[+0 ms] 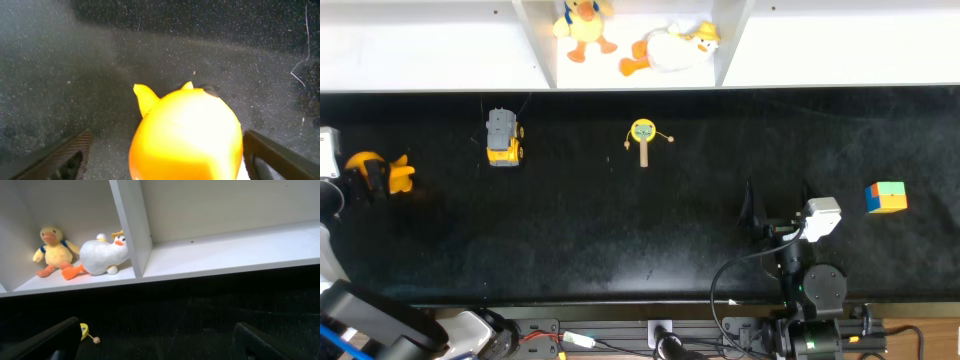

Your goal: Store Toys

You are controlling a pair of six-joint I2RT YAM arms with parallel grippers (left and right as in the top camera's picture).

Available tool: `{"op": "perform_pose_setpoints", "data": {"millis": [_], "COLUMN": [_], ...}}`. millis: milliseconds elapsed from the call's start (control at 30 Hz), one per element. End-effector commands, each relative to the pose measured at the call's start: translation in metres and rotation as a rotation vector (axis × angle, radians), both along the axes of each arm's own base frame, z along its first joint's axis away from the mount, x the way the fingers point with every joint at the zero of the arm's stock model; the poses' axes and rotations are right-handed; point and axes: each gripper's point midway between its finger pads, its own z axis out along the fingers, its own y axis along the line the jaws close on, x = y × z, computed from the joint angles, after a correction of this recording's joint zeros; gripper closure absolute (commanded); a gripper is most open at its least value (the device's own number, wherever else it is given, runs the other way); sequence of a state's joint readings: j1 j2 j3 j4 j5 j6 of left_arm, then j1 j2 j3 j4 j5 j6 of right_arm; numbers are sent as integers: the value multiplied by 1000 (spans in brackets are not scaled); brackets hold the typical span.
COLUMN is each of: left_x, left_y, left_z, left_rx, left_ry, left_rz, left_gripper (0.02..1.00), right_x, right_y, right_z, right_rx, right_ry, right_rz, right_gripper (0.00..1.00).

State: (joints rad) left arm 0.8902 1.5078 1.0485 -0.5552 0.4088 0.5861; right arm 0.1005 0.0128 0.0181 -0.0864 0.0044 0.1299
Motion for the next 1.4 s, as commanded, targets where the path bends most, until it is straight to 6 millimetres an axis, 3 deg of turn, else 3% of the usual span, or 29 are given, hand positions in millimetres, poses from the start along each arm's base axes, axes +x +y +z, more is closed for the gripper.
{"op": "perform_pose_setpoints", "data": {"millis": [33, 233, 300, 400, 467, 567, 700, 800, 967, 1100, 1400], "left_x": [2, 5, 6, 7, 7, 8, 15, 21, 33, 45, 102], "left_y": [-1, -4, -4, -3, -2, -2, -1, 5, 18, 27, 2], "left_z": [-6, -17, -17, -16, -16, -15, -9, 0, 34, 61, 95], "left_rx": [-7, -47, -49, -43, -42, -43, -51, -43, -1, 61, 209], "left_ry": [-1, 5, -1, -6, -7, -13, -54, -88, -146, -168, -244], "left_rz": [-24, -35, -39, -39, -38, -38, -34, -15, 12, 35, -31], "left_gripper": [106, 159, 211, 395, 465, 562, 621, 665, 757, 928, 939], "right_x": [0, 0, 0, 0, 0, 0, 0, 0, 0, 0, 0], "right_y": [2, 2, 2, 2, 2, 2, 2, 2, 2, 2, 2], "right_z": [-2, -2, -2, -2, -2, -2, -2, -2, -2, -2, -2], "right_rx": [-7, -6, -6, -6, -6, -6, -7, -7, -6, -6, -7], "right_ry": [-3, -4, -4, -4, -4, -4, -3, -3, -4, -4, -3], "right_rz": [7, 7, 7, 7, 7, 7, 7, 7, 7, 7, 7], "right_gripper": [5, 5, 7, 7, 5, 5, 5, 5, 5, 5, 3]}}
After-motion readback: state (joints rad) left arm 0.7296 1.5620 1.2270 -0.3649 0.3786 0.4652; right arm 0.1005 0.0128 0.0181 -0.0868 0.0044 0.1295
